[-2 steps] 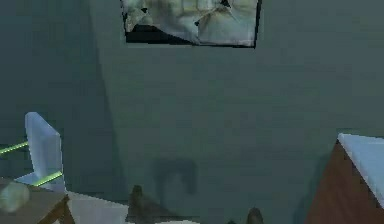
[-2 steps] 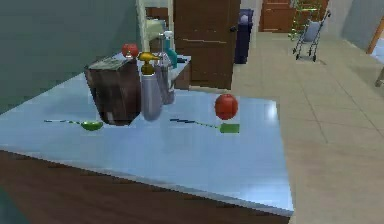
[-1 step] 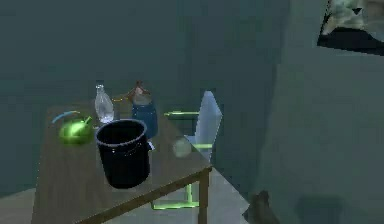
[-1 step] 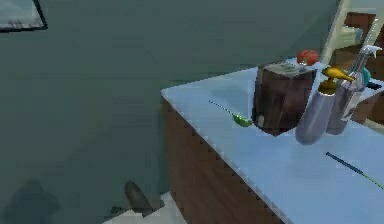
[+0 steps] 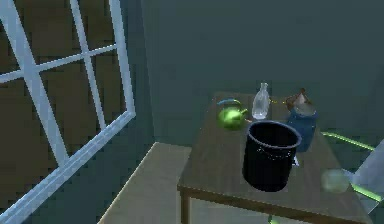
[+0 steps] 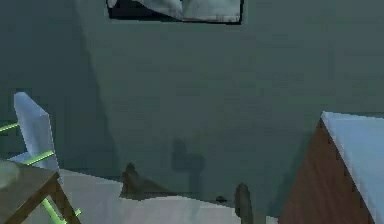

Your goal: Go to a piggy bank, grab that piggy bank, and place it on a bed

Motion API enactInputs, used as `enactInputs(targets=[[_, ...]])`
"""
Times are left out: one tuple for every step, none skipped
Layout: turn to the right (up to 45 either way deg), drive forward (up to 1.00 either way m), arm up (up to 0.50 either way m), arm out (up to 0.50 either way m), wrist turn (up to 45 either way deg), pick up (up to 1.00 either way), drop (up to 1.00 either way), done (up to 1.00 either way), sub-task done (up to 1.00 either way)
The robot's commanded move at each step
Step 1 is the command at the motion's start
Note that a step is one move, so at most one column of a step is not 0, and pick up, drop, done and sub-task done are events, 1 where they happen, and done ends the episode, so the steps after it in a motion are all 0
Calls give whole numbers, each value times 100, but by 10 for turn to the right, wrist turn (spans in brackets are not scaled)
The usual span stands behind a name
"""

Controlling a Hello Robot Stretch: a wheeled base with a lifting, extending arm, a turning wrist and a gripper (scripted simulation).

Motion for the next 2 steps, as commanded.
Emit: enactInputs(targets=[[-450, 0, 0, 0, 0, 0, 0, 0, 0], [450, 0, 0, 0, 0, 0, 0, 0, 0]])
